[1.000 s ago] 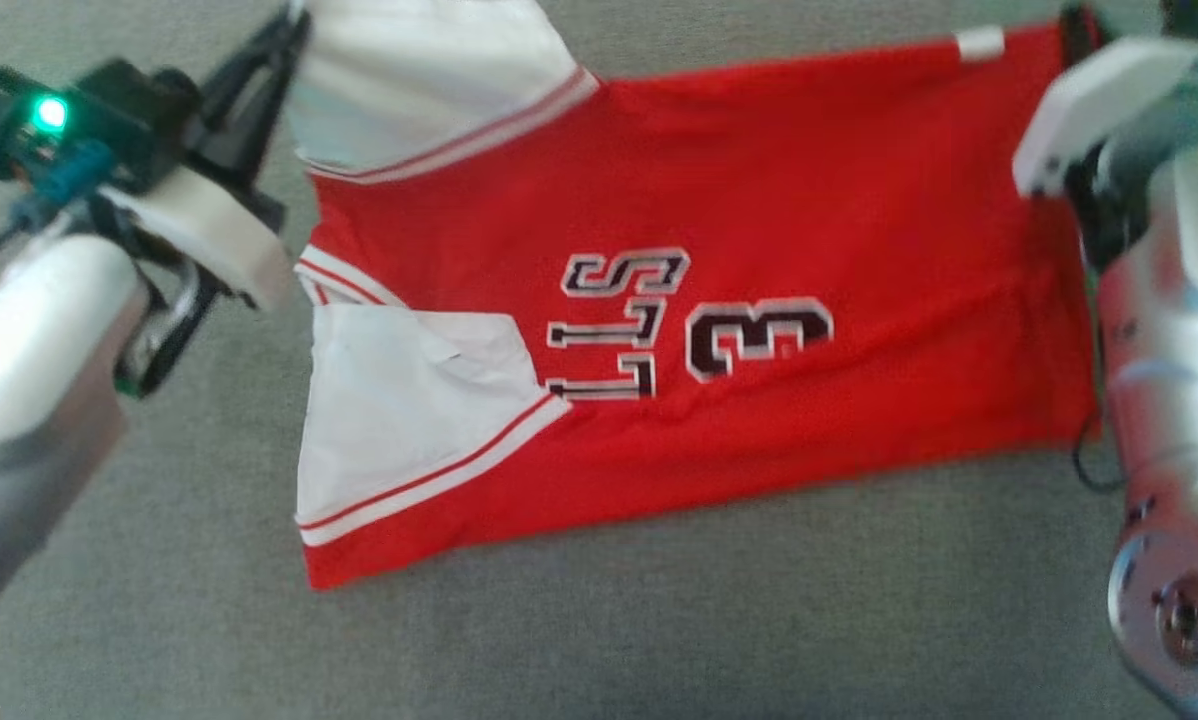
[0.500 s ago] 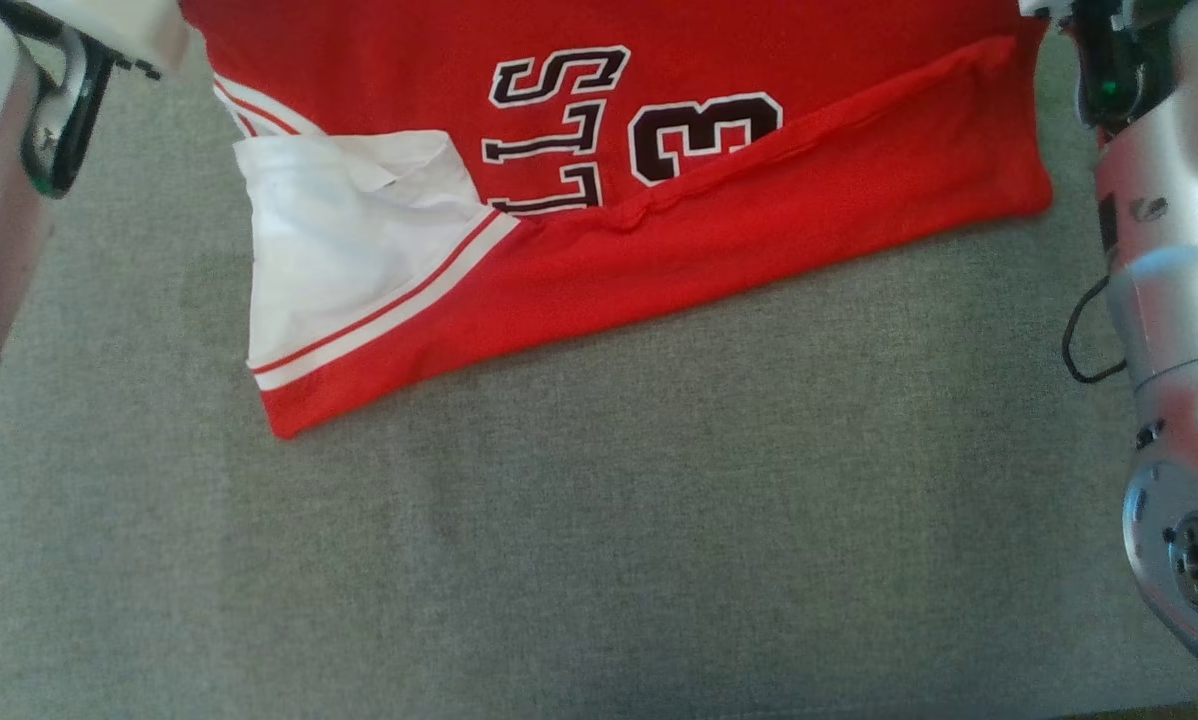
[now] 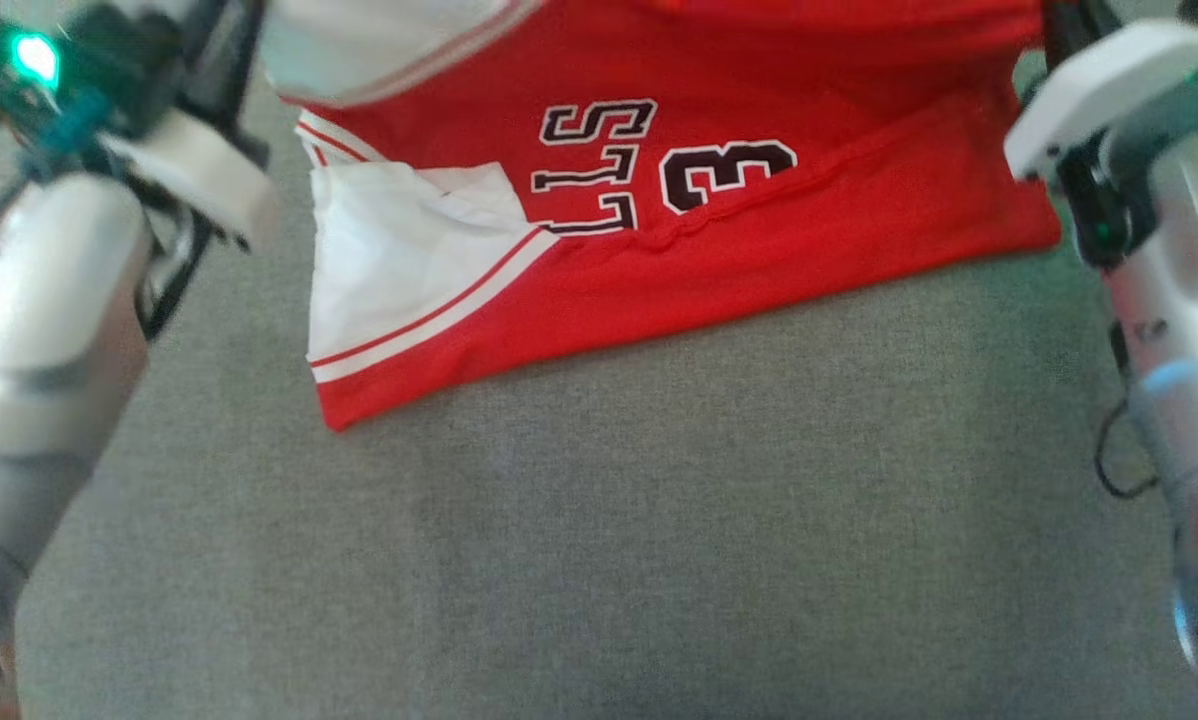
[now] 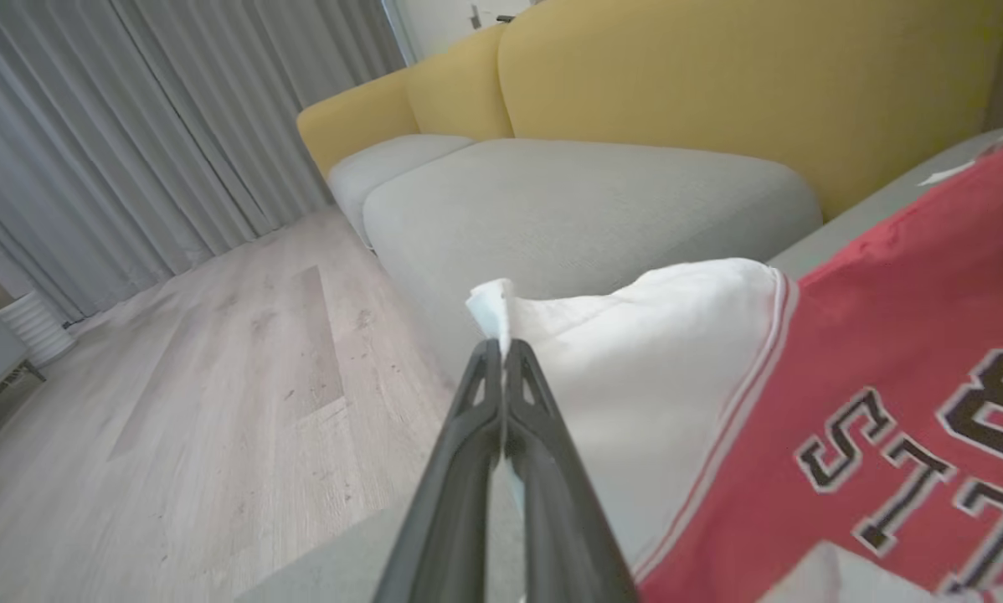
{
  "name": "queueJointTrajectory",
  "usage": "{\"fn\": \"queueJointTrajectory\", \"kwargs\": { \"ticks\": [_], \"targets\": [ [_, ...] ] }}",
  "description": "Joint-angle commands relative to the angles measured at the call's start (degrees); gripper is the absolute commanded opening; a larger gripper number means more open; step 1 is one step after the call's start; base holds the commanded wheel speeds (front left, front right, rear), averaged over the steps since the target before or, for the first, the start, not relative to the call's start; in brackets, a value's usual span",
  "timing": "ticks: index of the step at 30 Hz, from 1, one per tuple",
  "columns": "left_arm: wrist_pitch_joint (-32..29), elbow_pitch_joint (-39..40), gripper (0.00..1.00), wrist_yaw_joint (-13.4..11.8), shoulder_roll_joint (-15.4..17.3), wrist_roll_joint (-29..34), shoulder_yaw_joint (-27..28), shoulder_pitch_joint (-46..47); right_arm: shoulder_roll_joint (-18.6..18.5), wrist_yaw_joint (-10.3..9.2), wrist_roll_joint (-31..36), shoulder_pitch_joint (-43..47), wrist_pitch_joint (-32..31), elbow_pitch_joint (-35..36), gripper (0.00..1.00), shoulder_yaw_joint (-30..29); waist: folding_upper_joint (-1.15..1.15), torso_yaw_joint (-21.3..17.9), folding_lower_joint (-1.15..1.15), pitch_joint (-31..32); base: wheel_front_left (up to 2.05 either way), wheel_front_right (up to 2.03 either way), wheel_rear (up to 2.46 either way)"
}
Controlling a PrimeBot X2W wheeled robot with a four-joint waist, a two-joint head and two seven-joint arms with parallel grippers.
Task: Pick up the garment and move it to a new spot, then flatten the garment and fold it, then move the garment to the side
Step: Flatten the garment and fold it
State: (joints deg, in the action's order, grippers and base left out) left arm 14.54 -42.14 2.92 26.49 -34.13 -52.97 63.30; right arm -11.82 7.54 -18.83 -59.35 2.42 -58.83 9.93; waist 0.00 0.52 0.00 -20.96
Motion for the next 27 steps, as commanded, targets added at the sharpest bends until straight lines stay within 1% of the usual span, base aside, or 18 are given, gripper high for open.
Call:
{"fn": "queueJointTrajectory", "kwargs": {
  "ticks": [1,4,8,14,19,23,27],
  "targets": [
    [0.44,1.27,0.00,0.27,2.84,0.46,1.33,0.76,-0.87,-0.05,-1.12,0.46,-0.46,2.05,0.00,1.42,0.00,0.74,0.00,1.26,0.00,0.00,0.00],
    [0.26,2.44,0.00,0.95,3.70,0.18,0.07,-2.88,-2.92,-0.05,-3.69,3.49,-2.12,2.82,0.00,4.71,0.00,1.22,0.00,2.77,0.00,0.00,0.00],
    [-1.57,5.28,0.00,1.65,5.57,-0.57,-1.77,-7.77,-5.88,-0.05,-7.21,6.97,-4.51,4.10,0.00,8.49,0.00,1.50,0.00,4.69,0.00,0.00,0.00],
    [-7.79,11.75,0.00,2.47,9.05,-2.27,-5.23,-15.04,-10.33,-0.05,-10.84,11.65,-9.11,6.21,0.00,14.40,0.00,1.60,0.00,7.15,0.00,0.00,0.00],
    [-10.88,15.88,0.00,1.24,10.55,-2.47,-7.01,-18.56,-12.97,-0.05,-12.72,13.87,-12.27,7.88,0.00,18.92,0.00,1.29,0.00,7.80,0.00,0.00,0.00],
    [-12.28,17.30,0.00,0.41,10.48,-2.47,-7.92,-19.77,-14.46,-0.05,-12.61,14.51,-14.36,8.35,0.00,22.40,0.00,0.97,0.00,7.73,0.00,0.00,0.00],
    [-13.16,17.55,0.00,-0.40,10.46,-1.67,-8.83,-20.08,-15.16,-0.05,-12.97,14.72,-15.96,8.22,0.00,24.56,0.00,0.63,0.00,7.69,0.00,0.00,0.00]
  ]
}}
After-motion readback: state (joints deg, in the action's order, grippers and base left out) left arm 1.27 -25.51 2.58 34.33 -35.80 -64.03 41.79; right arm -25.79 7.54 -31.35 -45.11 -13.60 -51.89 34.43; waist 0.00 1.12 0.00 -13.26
